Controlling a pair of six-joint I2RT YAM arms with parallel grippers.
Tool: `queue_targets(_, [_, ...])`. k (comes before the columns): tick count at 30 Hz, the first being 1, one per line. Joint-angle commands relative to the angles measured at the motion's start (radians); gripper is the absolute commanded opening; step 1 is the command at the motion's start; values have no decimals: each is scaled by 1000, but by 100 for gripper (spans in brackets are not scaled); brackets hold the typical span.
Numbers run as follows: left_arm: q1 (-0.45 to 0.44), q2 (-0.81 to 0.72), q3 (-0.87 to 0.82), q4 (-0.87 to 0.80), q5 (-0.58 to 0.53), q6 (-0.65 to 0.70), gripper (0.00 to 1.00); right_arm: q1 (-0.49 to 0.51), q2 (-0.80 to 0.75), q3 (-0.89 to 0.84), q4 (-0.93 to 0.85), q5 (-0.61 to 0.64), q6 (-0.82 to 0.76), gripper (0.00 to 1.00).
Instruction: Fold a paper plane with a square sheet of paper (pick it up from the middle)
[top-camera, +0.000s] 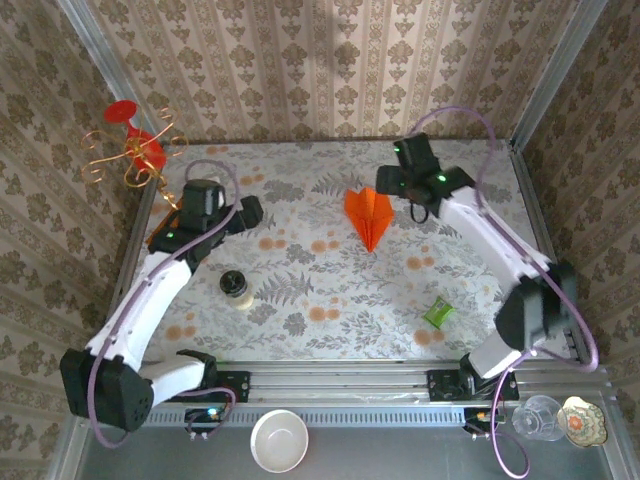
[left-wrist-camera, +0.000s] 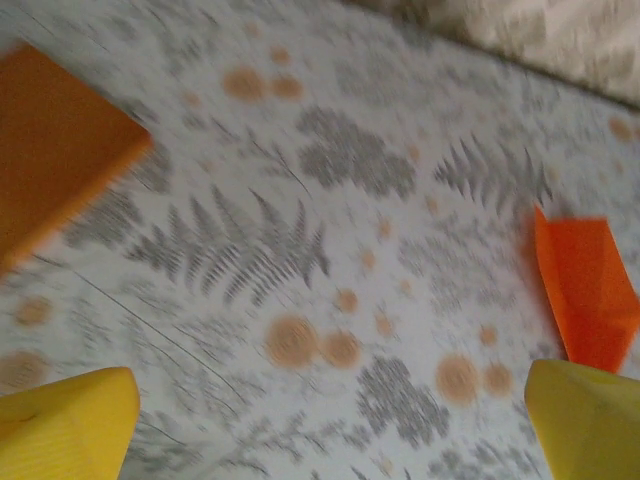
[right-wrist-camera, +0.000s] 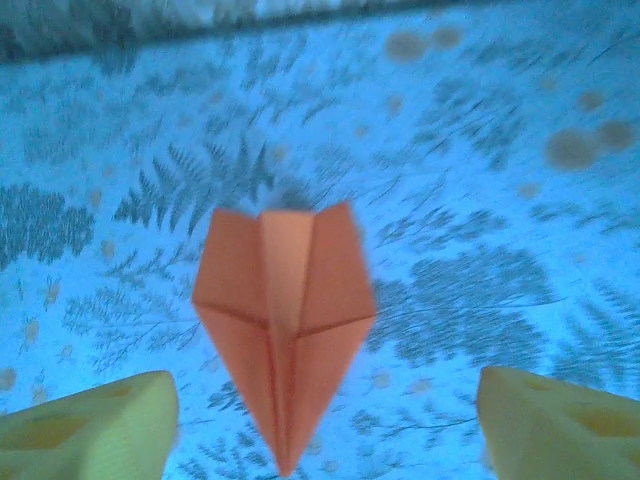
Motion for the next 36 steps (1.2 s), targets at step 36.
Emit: queue_targets(36, [299, 204, -605, 1091, 103, 457, 100, -302, -233, -1061, 1255, -42, -304, 100])
